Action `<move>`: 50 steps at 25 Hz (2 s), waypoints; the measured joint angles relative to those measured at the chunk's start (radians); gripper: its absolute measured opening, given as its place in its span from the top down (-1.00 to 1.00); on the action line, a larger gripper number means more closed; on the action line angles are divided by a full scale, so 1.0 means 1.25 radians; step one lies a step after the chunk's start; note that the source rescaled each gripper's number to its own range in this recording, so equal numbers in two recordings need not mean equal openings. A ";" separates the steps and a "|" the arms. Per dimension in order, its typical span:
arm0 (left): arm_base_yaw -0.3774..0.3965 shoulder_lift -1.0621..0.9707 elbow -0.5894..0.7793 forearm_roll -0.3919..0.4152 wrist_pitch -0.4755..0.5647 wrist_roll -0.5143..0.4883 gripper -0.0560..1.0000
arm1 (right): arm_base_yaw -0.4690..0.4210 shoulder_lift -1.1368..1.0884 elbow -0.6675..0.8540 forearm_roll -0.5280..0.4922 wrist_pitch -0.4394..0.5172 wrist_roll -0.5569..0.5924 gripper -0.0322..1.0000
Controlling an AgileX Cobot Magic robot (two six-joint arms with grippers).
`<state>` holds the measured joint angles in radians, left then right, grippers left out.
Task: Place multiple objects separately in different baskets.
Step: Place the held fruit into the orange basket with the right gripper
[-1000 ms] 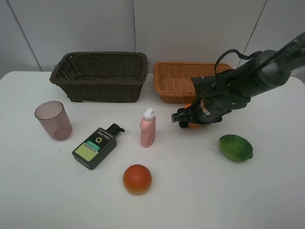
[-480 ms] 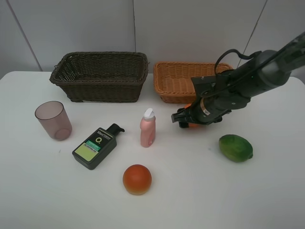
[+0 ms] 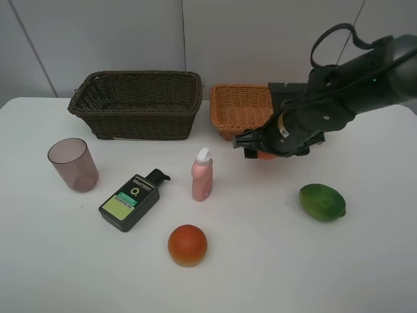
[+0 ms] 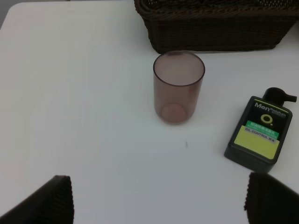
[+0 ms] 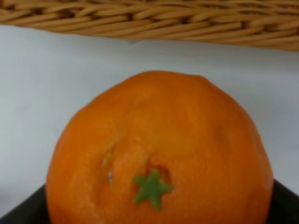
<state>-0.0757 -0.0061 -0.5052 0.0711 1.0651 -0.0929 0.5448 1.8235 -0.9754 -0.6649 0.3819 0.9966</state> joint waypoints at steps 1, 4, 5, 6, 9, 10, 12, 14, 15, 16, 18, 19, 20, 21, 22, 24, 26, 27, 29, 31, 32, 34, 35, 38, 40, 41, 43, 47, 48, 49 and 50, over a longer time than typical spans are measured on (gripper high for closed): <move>0.000 0.000 0.000 0.000 0.000 0.000 -0.91 | 0.000 -0.009 0.000 0.043 0.013 -0.046 -0.31; 0.000 0.000 0.000 0.000 0.000 0.000 -0.91 | 0.000 -0.041 0.000 0.165 0.055 -0.180 -0.31; 0.000 0.000 0.000 0.000 0.000 0.000 -0.91 | 0.000 -0.049 -0.003 0.207 0.075 -0.227 -0.31; 0.000 0.000 0.000 0.000 0.000 0.000 -0.91 | -0.001 -0.055 -0.011 0.241 0.097 -0.267 -0.31; 0.000 0.000 0.000 0.000 0.000 0.000 -0.91 | -0.017 -0.060 -0.068 0.337 0.190 -0.401 -0.31; 0.000 0.000 0.000 0.000 0.000 0.000 -0.91 | -0.024 -0.060 -0.095 0.359 0.216 -0.434 -0.31; 0.000 0.000 0.000 0.000 0.000 0.000 -0.91 | -0.040 -0.060 -0.147 0.381 0.272 -0.492 -0.31; 0.000 0.000 0.000 0.000 0.000 0.000 -0.91 | -0.061 -0.060 -0.201 0.382 0.305 -0.520 -0.31; 0.000 0.000 0.000 0.000 0.000 0.000 -0.91 | -0.074 -0.060 -0.226 0.382 0.311 -0.526 -0.31; 0.000 0.000 0.000 0.000 0.000 0.000 -0.91 | -0.086 -0.060 -0.245 0.382 0.313 -0.531 -0.31; 0.000 0.000 0.000 0.000 0.000 0.000 -0.91 | -0.114 -0.051 -0.293 0.377 0.318 -0.535 -0.31; 0.000 0.000 0.000 0.000 0.000 0.000 -0.91 | -0.126 -0.043 -0.320 0.371 0.323 -0.535 -0.31; 0.000 0.000 0.000 0.000 0.000 0.000 -0.91 | -0.139 -0.029 -0.341 0.365 0.328 -0.536 -0.31; 0.000 0.000 0.000 0.000 0.000 0.000 -0.91 | -0.150 -0.011 -0.367 0.361 0.336 -0.540 -0.31; 0.000 0.000 0.000 0.000 0.000 0.000 -0.91 | -0.159 0.009 -0.392 0.359 0.343 -0.547 -0.31; 0.000 0.000 0.000 0.000 0.000 0.000 -0.91 | -0.173 0.051 -0.436 0.359 0.350 -0.563 -0.31; 0.000 0.000 0.000 0.000 0.000 0.000 -0.91 | -0.183 0.092 -0.478 0.358 0.352 -0.576 -0.31; 0.000 0.000 0.000 0.000 0.000 0.000 -0.91 | -0.187 0.113 -0.493 0.358 0.352 -0.579 -0.31; 0.000 0.000 0.000 0.000 0.000 0.000 -0.91 | -0.194 0.154 -0.526 0.359 0.352 -0.581 -0.31; 0.000 0.000 0.000 0.000 0.000 0.000 -0.91 | -0.199 0.188 -0.550 0.359 0.351 -0.582 -0.31; 0.000 0.000 0.000 0.000 0.000 0.000 -0.91 | -0.201 0.206 -0.560 0.359 0.348 -0.583 -0.31; 0.000 0.000 0.000 0.000 0.000 0.000 -0.91 | -0.206 0.236 -0.570 0.359 0.328 -0.583 -0.31; 0.000 0.000 0.000 0.000 0.000 0.000 -0.91 | -0.209 0.250 -0.570 0.359 0.316 -0.583 -0.31; 0.000 0.000 0.000 0.000 0.000 0.000 -0.91 | -0.213 0.285 -0.570 0.359 0.273 -0.583 -0.31; 0.000 0.000 0.000 0.000 0.000 0.000 -0.91 | -0.213 0.302 -0.570 0.359 0.246 -0.583 -0.31; 0.000 0.000 0.000 0.000 0.000 0.000 -0.91 | -0.213 0.308 -0.570 0.359 0.232 -0.583 -0.31; 0.000 0.000 0.000 0.000 0.000 0.000 -0.91 | -0.213 0.317 -0.570 0.359 0.208 -0.583 -0.31; 0.000 0.000 0.000 0.000 0.000 0.000 -0.91 | -0.213 0.332 -0.570 0.359 0.165 -0.583 -0.31; 0.000 0.000 0.000 0.000 0.000 0.000 -0.91 | -0.213 0.335 -0.571 0.359 0.160 -0.583 -0.31; 0.000 0.000 0.000 0.000 0.000 0.000 -0.91 | -0.213 0.341 -0.571 0.359 0.158 -0.583 -0.31; 0.000 0.000 0.000 0.000 0.000 0.000 -0.91 | -0.213 0.346 -0.571 0.359 0.156 -0.583 -0.31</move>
<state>-0.0757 -0.0061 -0.5052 0.0711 1.0651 -0.0929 0.2784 2.2563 -1.6888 -0.2161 0.5766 0.2679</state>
